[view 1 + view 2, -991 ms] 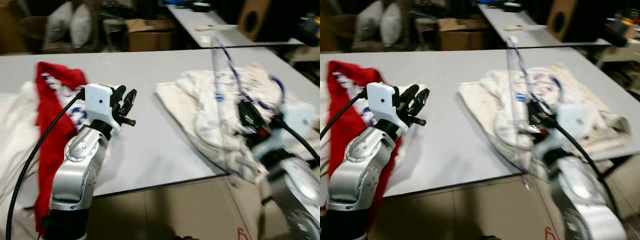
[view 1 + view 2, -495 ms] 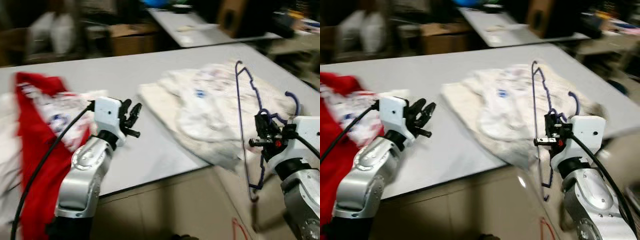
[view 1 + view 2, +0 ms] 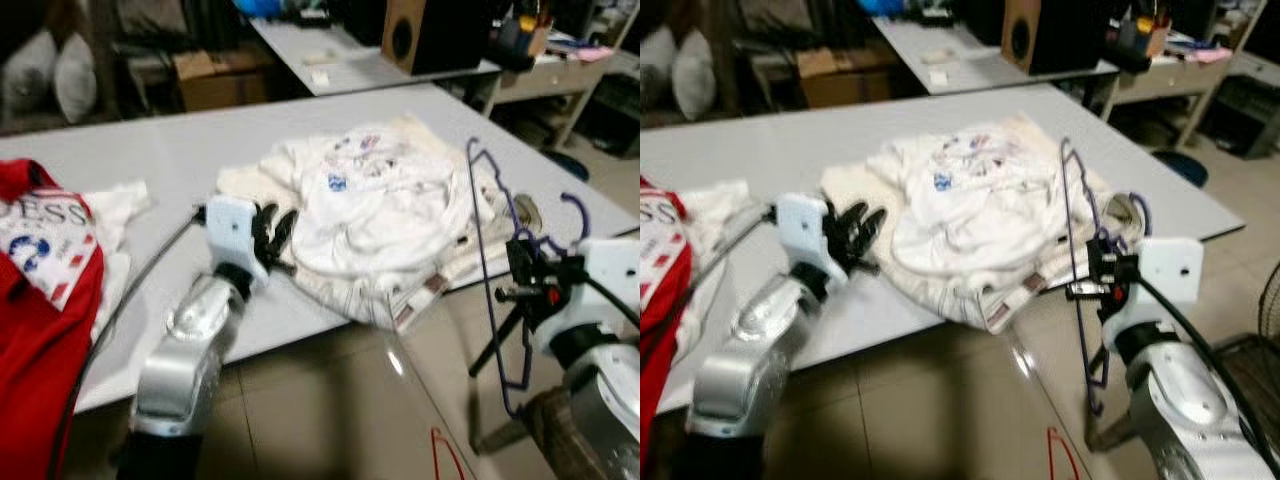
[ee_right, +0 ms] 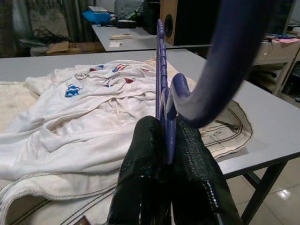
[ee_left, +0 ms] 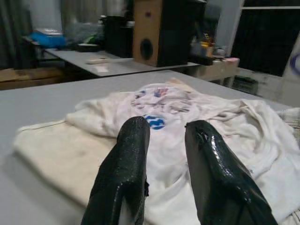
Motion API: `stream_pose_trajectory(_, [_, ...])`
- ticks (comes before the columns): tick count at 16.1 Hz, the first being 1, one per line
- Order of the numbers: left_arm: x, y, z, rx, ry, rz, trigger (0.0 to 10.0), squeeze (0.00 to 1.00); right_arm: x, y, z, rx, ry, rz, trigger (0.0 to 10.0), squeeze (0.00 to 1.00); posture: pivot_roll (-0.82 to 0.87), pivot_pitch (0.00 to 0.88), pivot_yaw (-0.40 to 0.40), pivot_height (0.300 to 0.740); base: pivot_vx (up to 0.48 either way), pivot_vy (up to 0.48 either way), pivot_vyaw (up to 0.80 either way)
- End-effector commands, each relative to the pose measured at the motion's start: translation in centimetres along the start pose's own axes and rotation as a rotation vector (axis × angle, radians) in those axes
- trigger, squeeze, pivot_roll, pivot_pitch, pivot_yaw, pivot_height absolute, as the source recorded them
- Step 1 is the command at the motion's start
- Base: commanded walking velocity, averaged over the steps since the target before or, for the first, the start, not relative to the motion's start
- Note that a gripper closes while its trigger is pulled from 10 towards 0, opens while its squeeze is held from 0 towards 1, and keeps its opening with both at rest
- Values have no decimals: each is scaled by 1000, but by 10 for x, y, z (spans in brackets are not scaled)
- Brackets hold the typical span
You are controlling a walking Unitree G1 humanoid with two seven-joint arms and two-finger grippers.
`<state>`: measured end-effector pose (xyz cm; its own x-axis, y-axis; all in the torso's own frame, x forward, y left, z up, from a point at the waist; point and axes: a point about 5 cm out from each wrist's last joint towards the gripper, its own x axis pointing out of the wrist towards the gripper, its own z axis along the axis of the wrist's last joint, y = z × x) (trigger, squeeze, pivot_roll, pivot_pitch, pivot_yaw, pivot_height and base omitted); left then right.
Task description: Hang hanger
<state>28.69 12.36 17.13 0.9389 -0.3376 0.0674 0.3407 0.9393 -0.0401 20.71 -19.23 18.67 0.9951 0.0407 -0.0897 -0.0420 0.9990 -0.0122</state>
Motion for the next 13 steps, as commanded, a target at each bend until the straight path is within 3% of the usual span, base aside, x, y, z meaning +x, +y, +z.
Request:
stream_pose_trajectory(1, [-1,4,0,-15,-5,7,10000,0,0,0,-1,-27,16,1,10000,0,-78,37,-4,740,0,0,0])
stream_pose_trajectory(3, [-1,7,-1,-2,1,23,10000,0,3,5,-6,-68,24,35,10000,0,-77,38,-2,740,127,0,0])
stream_pose_trajectory(4, [0,7,-1,-3,1,25,10000,0,4,7,-8,-21,31,42,10000,0,-74,39,1,740,281,0,0])
stream_pose_trajectory(7, [3,7,1,2,0,22,10000,0,8,10,-9,-7,29,67,10000,0,-71,37,7,740,328,0,-704])
stream_pose_trajectory(13, [5,12,-5,-13,37,61,10000,0,13,13,-9,-15,16,107,10000,0,-67,31,13,740,331,0,0])
